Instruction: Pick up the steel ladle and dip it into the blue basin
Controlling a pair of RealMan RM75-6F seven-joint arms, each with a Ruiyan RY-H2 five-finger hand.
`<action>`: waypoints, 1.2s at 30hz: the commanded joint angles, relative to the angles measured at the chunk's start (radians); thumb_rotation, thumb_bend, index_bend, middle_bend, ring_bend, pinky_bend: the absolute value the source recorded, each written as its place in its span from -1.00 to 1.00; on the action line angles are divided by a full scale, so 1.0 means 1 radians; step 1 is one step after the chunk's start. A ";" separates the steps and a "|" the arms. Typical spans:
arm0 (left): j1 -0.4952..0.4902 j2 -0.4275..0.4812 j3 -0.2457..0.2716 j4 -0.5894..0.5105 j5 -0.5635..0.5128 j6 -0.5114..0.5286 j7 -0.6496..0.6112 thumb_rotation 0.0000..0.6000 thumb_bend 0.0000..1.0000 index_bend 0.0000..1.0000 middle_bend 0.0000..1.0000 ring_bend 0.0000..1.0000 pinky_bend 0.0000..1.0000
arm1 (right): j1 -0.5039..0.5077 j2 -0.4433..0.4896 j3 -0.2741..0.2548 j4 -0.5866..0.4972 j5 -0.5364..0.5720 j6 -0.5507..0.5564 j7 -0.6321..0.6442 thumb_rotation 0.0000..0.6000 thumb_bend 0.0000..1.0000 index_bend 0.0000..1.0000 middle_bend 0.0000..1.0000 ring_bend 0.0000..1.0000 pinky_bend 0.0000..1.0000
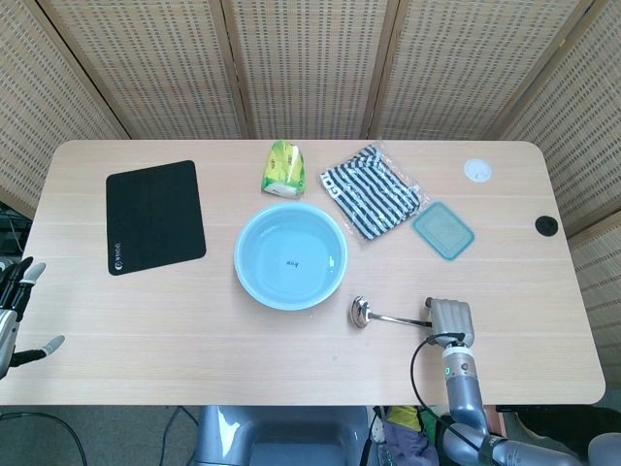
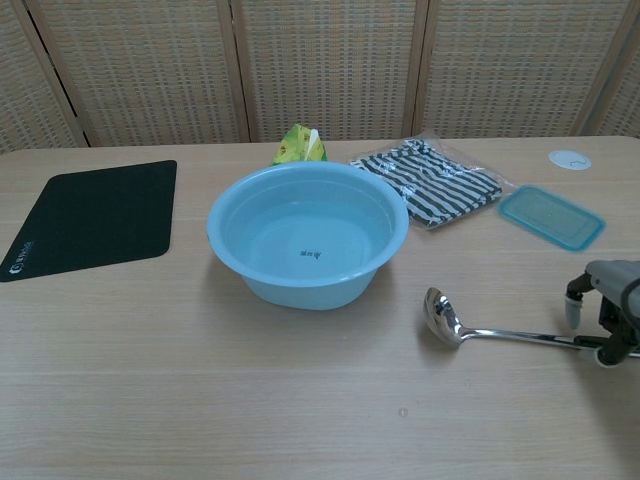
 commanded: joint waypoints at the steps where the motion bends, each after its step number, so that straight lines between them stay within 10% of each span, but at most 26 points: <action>1: 0.000 0.000 0.000 0.000 0.000 0.000 0.000 1.00 -1.00 -1.00 -1.00 -1.00 -1.00 | 0.002 -0.004 -0.002 0.005 0.002 0.000 -0.001 1.00 -0.40 -0.08 0.95 0.93 1.00; 20: -0.003 -0.002 -0.001 0.003 -0.007 -0.008 -0.001 1.00 -1.00 -1.00 -1.00 -1.00 -1.00 | 0.009 -0.022 -0.012 0.056 0.027 -0.023 -0.004 1.00 -0.31 0.08 0.95 0.93 1.00; 36: -0.006 -0.004 0.001 0.003 -0.008 -0.014 0.003 1.00 -1.00 -1.00 -1.00 -1.00 -1.00 | 0.005 0.039 -0.020 -0.018 0.005 -0.032 0.025 1.00 0.29 0.57 0.98 0.94 1.00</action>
